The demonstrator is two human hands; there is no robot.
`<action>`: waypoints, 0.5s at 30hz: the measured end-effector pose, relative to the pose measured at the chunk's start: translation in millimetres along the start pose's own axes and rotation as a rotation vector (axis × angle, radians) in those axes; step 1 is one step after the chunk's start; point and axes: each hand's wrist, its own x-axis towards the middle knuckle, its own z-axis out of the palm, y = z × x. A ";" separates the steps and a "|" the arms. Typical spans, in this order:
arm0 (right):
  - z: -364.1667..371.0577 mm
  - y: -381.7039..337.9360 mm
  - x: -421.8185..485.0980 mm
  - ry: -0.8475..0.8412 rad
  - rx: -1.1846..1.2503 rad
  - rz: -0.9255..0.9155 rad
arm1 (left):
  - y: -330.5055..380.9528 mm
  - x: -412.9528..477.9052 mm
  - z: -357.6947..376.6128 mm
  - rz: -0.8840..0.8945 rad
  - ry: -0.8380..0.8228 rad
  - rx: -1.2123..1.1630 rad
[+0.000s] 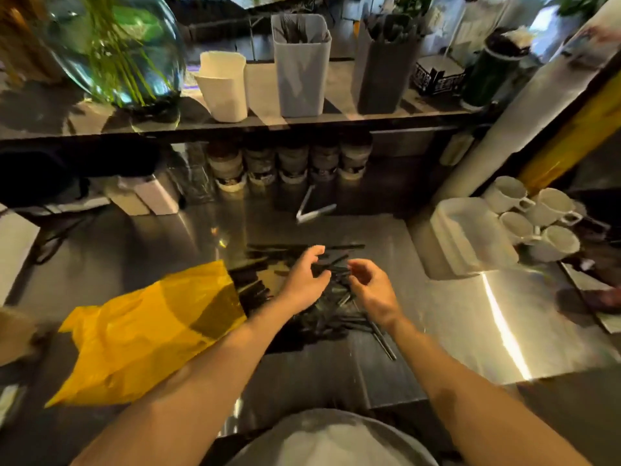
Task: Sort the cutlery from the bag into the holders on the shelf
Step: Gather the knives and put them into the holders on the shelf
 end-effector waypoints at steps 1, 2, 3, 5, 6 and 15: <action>-0.4 13.4 -11.3 -0.015 0.002 0.033 | -9.5 -8.7 7.9 -0.026 -0.012 0.001; -1.0 25.0 -19.5 -0.022 0.005 0.060 | -18.2 -14.9 14.7 -0.054 -0.026 0.012; -1.4 37.5 -28.2 -0.022 -0.006 0.090 | -27.3 -22.2 23.9 -0.083 -0.043 0.020; -1.8 60.6 -41.3 -0.019 -0.022 0.143 | -42.2 -34.2 40.0 -0.140 -0.079 0.028; -1.7 71.2 -45.5 -0.015 -0.039 0.161 | -47.3 -37.7 46.4 -0.160 -0.085 0.024; -11.2 131.2 -45.8 0.077 -0.444 0.122 | -56.6 -55.3 93.5 -0.386 -0.057 -0.162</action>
